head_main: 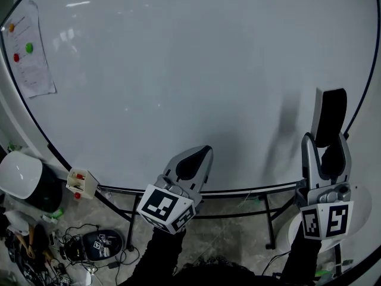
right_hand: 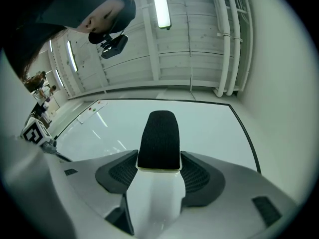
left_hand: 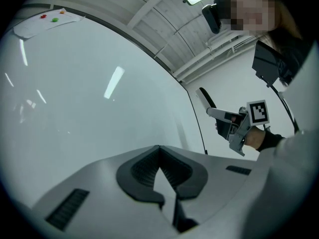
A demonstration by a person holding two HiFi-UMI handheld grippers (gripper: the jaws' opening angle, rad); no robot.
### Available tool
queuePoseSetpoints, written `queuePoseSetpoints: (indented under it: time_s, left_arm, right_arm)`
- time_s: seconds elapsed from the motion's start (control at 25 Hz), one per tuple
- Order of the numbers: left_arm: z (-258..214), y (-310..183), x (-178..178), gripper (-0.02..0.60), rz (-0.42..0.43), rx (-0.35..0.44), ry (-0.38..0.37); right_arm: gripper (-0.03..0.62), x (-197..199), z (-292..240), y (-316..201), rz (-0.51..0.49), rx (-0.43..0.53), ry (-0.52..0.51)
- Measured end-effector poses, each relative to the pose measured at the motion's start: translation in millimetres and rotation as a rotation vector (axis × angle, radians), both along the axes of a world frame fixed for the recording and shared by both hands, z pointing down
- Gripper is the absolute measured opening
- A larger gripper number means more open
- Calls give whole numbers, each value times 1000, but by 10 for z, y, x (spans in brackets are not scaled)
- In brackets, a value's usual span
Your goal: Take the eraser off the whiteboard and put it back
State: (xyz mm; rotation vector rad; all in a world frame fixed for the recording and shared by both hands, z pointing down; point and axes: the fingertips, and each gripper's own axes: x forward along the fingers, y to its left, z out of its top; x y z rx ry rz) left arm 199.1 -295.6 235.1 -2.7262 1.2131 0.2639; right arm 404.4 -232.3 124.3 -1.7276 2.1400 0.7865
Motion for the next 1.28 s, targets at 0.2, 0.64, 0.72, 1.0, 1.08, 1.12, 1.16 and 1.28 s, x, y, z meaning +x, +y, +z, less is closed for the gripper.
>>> queuePoseSetpoints:
  time_s: [0.2,0.64,0.72,1.0,1.08,1.12,1.16,1.28]
  left_arm:
    - [12,-20,-33,6,-9,-5,8]
    - [25,33,91,6,19,14,-37]
    - [18,57,113,6,33,20,-44]
    - [20,111,147,6,43,23,-72]
    - [22,103,127,5,35,17,-61]
    - [14,104,115,6,35,15,-46]
    - [-3,113,106,6,38,15,-27]
    - [-58,163,102,6,59,33,5]
  right_arm:
    - [276,60,77,115,14,-20,0]
    - [276,73,202,103,14,-46,-3]
    - [276,58,212,98,8,-48,-4]
    - [276,-1,223,86,-13,-55,7]
    - [276,-18,231,76,-19,-57,8]
    - [276,-24,234,74,-23,-58,9]
    - [276,-29,234,75,-26,-59,9]
    - [276,-52,231,80,-36,-61,11]
